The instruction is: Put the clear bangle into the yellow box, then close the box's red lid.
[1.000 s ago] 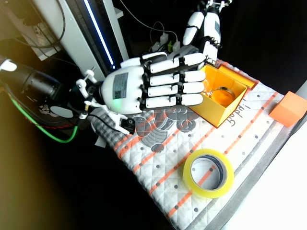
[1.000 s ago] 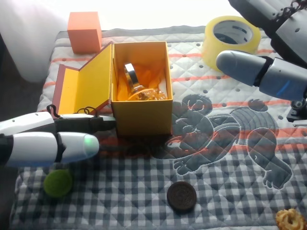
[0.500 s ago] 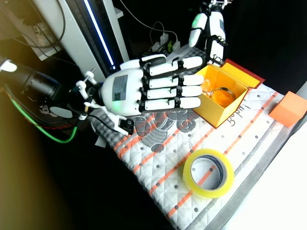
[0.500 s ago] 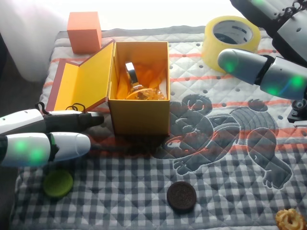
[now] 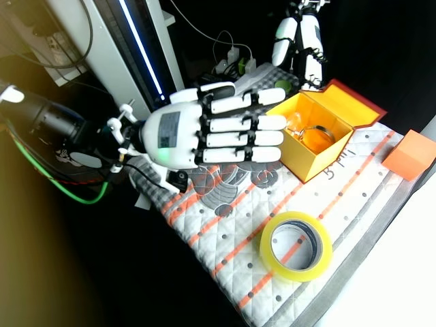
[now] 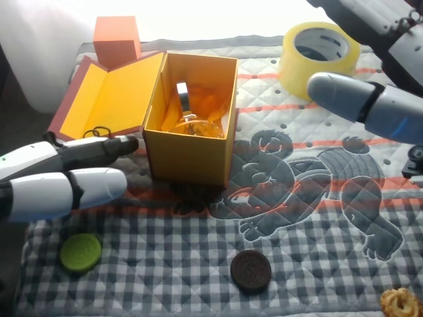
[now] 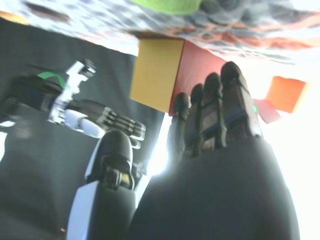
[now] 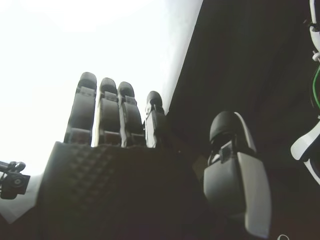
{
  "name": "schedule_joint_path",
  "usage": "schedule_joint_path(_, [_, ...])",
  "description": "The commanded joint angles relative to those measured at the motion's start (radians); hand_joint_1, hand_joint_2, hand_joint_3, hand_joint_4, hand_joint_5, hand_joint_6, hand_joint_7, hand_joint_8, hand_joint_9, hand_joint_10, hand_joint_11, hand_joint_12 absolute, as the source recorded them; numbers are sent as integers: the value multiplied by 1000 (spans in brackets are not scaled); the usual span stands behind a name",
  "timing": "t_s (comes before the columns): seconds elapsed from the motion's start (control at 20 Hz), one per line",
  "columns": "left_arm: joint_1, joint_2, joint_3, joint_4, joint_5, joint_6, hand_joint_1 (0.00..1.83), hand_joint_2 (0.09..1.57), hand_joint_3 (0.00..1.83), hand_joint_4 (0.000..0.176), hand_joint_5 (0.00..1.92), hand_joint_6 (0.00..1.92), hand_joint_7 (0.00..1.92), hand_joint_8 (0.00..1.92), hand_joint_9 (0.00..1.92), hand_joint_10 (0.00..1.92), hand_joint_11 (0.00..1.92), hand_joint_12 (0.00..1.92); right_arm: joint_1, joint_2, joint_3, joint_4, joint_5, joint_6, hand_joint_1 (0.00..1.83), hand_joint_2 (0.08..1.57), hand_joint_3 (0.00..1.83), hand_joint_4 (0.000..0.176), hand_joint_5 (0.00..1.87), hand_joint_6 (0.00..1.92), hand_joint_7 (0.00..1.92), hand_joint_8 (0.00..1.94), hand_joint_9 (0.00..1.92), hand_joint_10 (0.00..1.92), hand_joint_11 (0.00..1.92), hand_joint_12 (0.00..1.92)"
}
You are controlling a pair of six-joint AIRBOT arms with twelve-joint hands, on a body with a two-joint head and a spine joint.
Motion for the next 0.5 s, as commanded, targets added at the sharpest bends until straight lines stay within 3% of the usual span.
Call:
schedule_joint_path(0.0, [-9, -12, 5, -49, -178, 11, 184, 1305, 2, 0, 135, 0, 42, 0, 72, 0, 59, 38, 1, 10, -3, 10, 140, 8, 0, 1174, 0, 145, 21, 4, 70, 14, 0, 0, 0, 0])
schedule_joint_path(0.1, [-7, -38, 11, -114, -258, 22, 238, 1311, 1, 0, 131, 2, 38, 3, 58, 1, 52, 30, -8, 13, -7, 20, 148, 8, 0, 1179, 0, 151, 32, 7, 89, 18, 0, 0, 0, 0])
schedule_joint_path(0.2, [-8, -54, 18, -146, -310, 22, 53, 1342, 10, 0, 81, 2, 1, 0, 4, 1, 10, 10, -12, 14, -9, 24, 150, 8, 0, 1188, 0, 159, 40, 9, 105, 20, 0, 0, 0, 0])
schedule_joint_path(0.3, [-17, -57, 26, -157, -333, 22, 32, 1349, 6, 0, 61, 2, 0, 0, 2, 0, 9, 9, -16, 14, -10, 24, 150, 9, 0, 1182, 0, 157, 36, 6, 120, 22, 1, 0, 0, 0])
schedule_joint_path(0.45, [-34, -55, 38, -169, -362, 22, 102, 1364, 4, 0, 42, 1, 0, 0, 0, 0, 2, 1, -21, 13, -11, 29, 150, 9, 0, 1184, 0, 175, 27, 2, 124, 18, 8, 3, 0, 0])
